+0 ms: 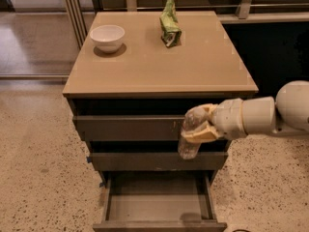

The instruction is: Place water bottle into bottom drawer

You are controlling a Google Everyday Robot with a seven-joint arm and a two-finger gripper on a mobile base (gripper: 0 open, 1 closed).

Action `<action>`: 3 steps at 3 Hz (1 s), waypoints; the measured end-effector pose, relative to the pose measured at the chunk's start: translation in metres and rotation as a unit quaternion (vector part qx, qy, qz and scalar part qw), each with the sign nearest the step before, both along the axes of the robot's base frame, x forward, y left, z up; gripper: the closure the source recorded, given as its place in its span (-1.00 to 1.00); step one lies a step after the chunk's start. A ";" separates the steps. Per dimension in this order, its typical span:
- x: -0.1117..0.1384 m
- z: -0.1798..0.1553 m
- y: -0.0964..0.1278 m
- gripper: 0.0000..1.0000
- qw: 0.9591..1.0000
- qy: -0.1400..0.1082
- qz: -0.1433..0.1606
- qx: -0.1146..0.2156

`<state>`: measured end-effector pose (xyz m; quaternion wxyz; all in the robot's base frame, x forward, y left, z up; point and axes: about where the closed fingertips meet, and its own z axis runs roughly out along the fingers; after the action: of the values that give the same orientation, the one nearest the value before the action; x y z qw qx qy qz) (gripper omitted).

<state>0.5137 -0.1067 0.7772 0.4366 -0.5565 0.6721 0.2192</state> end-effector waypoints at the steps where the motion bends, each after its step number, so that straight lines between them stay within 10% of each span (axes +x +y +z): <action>1: -0.032 -0.115 0.006 1.00 0.996 0.086 0.034 0.014; 3: -0.026 -0.140 0.007 1.00 0.997 0.055 0.056 0.003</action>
Offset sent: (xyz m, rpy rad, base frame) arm -0.0264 0.0035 -0.0896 0.0060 0.1283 0.0556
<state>0.4877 -0.0993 0.6368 0.3879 -0.5791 0.6621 0.2752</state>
